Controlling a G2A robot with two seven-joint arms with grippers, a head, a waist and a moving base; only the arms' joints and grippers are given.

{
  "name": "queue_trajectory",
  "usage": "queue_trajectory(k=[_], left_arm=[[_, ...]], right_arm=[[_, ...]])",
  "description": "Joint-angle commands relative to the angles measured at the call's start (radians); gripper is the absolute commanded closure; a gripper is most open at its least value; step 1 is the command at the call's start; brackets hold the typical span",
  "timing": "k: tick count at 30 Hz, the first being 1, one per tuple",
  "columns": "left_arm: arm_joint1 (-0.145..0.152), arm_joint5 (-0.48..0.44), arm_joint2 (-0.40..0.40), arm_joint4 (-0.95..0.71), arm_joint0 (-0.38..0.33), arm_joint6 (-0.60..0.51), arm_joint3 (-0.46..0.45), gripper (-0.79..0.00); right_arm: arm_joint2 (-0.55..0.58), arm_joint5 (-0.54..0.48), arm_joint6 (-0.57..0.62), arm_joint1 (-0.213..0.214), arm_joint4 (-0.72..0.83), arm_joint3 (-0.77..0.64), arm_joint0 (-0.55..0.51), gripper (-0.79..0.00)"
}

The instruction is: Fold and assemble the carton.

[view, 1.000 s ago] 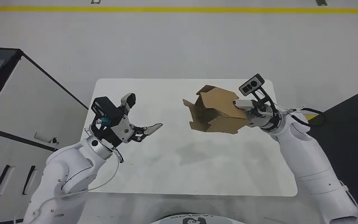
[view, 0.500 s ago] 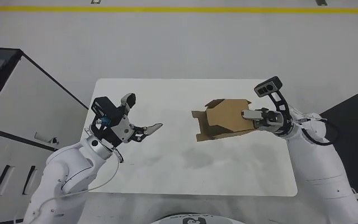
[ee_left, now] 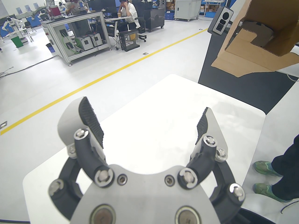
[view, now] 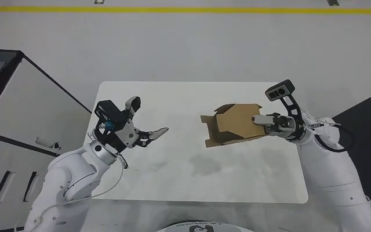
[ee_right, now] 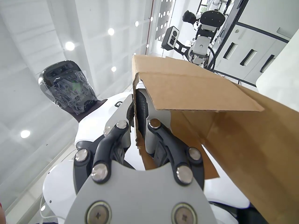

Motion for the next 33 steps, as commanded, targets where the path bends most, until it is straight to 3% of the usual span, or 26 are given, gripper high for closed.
queue_trajectory(k=[1, 12, 23, 30, 31, 32, 33], left_arm=[[0.000, 0.000, 0.000, 0.000, 0.000, 0.000, 0.000, -0.785], [0.000, 0.000, 0.000, 0.000, 0.000, 0.000, 0.000, -0.785], [0.001, -0.003, 0.003, 0.004, -0.002, -0.005, -0.001, -0.785], [0.011, -0.066, 0.009, -0.024, -0.023, -0.134, -0.037, -0.785], [0.012, -0.068, -0.001, -0.023, -0.027, -0.139, -0.039, -0.105], [0.014, -0.076, -0.011, -0.017, -0.031, -0.135, -0.041, 0.000], [0.015, -0.094, -0.022, -0.006, -0.036, -0.120, -0.042, 0.000]], right_arm=[[0.000, 0.000, 0.000, 0.000, 0.000, 0.000, 0.000, 0.000], [0.004, -0.002, -0.146, 0.002, -0.229, -0.080, -0.007, 0.000], [0.003, -0.007, -0.160, 0.001, -0.231, -0.085, -0.011, 0.000], [0.003, -0.007, -0.160, 0.001, -0.231, -0.085, -0.011, 0.000], [0.003, -0.007, -0.160, 0.001, -0.231, -0.085, -0.011, 0.000], [0.003, -0.007, -0.160, 0.001, -0.231, -0.085, -0.011, 0.000], [0.003, -0.007, -0.160, 0.001, -0.231, -0.085, -0.011, 0.000]])
